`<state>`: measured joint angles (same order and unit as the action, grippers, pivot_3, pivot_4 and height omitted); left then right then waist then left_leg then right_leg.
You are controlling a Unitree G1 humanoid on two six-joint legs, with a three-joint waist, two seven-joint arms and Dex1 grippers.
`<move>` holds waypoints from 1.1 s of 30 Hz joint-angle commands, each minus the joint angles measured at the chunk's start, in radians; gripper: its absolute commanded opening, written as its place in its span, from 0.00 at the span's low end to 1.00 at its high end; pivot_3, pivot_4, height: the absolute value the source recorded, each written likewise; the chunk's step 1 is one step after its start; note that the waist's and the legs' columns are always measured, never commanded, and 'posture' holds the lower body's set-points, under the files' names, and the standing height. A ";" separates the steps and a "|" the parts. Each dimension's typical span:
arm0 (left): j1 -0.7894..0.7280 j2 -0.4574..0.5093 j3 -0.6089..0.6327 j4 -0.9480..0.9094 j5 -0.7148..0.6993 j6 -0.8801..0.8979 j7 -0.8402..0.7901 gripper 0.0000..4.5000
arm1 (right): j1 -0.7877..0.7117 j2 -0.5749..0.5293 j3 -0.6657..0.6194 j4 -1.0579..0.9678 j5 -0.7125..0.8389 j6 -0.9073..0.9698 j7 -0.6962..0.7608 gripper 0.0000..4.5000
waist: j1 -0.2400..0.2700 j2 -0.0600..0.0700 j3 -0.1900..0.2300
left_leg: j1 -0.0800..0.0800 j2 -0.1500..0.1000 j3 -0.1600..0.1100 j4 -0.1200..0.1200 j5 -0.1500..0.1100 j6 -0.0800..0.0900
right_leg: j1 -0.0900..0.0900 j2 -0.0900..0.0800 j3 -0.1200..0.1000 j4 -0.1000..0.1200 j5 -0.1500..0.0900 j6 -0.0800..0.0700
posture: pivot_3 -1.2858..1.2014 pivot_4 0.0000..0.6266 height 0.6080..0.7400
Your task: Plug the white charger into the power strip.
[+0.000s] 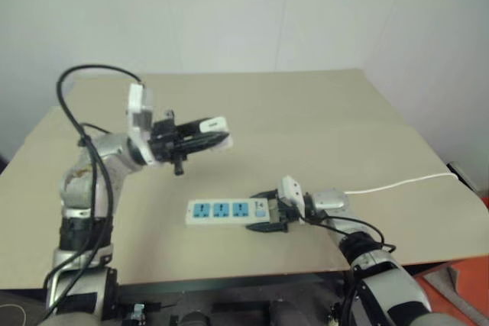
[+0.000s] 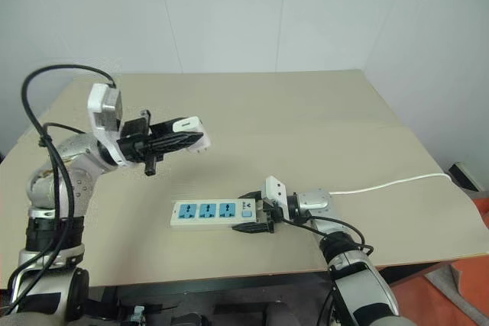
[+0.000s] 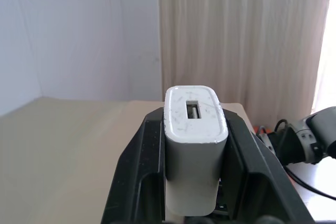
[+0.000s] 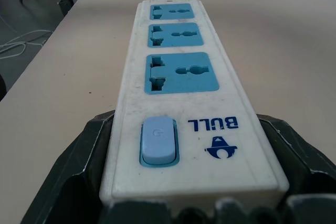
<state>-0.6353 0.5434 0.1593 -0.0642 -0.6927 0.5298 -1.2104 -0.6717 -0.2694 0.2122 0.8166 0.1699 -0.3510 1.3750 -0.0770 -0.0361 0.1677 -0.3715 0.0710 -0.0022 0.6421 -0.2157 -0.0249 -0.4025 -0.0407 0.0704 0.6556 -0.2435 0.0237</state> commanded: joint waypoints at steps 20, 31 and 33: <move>0.028 -0.051 -0.219 0.246 0.178 -0.283 -0.237 0.22 | 0.002 0.000 0.007 0.007 -0.034 0.003 -0.010 0.76 | 0.001 0.000 0.000 | 0.000 0.000 0.000 0.000 0.000 0.000 | 0.000 0.000 0.000 0.000 -0.002 0.003 | 0.52 0.24 1.00; 0.040 -0.082 -0.269 0.284 0.234 -0.337 -0.256 0.22 | -0.001 0.000 0.006 0.007 -0.034 0.007 -0.011 0.76 | 0.001 0.000 0.000 | 0.000 0.000 0.000 0.000 0.000 0.000 | 0.000 0.000 0.001 0.000 -0.002 0.003 | 0.52 0.24 1.00; 0.042 -0.084 -0.278 0.297 0.250 -0.357 -0.258 0.22 | -0.001 0.000 0.005 0.007 -0.034 0.006 -0.013 0.76 | 0.001 0.000 0.000 | 0.000 0.000 0.000 0.000 0.000 0.000 | 0.000 0.000 0.001 0.000 -0.002 0.003 | 0.52 0.24 1.00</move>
<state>-0.5911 0.4621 -0.1147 0.2358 -0.4532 0.2011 -1.4609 -0.6749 -0.2685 0.2104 0.8217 0.1674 -0.3504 1.3747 -0.0760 -0.0361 0.1678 -0.3716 0.0706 -0.0020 0.6420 -0.2157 -0.0249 -0.4026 -0.0406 0.0709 0.6551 -0.2456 0.0271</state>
